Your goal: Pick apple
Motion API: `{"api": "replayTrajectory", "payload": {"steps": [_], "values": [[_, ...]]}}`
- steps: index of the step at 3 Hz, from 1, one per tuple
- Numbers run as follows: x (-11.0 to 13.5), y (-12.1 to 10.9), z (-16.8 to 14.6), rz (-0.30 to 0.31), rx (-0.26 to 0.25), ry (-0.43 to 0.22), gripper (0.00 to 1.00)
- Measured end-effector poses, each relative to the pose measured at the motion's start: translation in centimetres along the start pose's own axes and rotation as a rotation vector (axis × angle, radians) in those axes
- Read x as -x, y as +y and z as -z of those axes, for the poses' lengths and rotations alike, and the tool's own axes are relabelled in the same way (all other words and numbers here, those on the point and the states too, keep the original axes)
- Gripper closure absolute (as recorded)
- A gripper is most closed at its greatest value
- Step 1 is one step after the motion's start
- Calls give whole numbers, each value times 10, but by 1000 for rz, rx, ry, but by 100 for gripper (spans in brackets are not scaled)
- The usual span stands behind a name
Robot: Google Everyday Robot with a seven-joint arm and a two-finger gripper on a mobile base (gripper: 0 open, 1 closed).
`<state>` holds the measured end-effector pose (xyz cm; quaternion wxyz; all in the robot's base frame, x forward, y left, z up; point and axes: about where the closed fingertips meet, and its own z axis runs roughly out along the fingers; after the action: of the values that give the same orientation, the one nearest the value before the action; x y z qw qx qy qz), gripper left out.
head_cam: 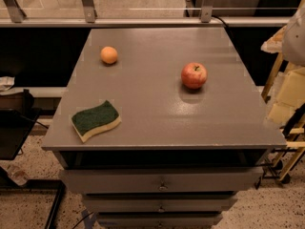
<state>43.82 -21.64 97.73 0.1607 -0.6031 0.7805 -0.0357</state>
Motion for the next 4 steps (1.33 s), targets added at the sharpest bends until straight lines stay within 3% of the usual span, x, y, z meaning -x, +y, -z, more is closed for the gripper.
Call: {"api": "replayTrajectory", "payload": {"steps": [1,2,3,4], "values": [[0,0,0,0,0,0,0],[1,-14,-11,-62,-16,-53,0],[-2,-42,-42,-189,-27,-185,0],[5,-76,-69,-273,-68,-320,0]]}}
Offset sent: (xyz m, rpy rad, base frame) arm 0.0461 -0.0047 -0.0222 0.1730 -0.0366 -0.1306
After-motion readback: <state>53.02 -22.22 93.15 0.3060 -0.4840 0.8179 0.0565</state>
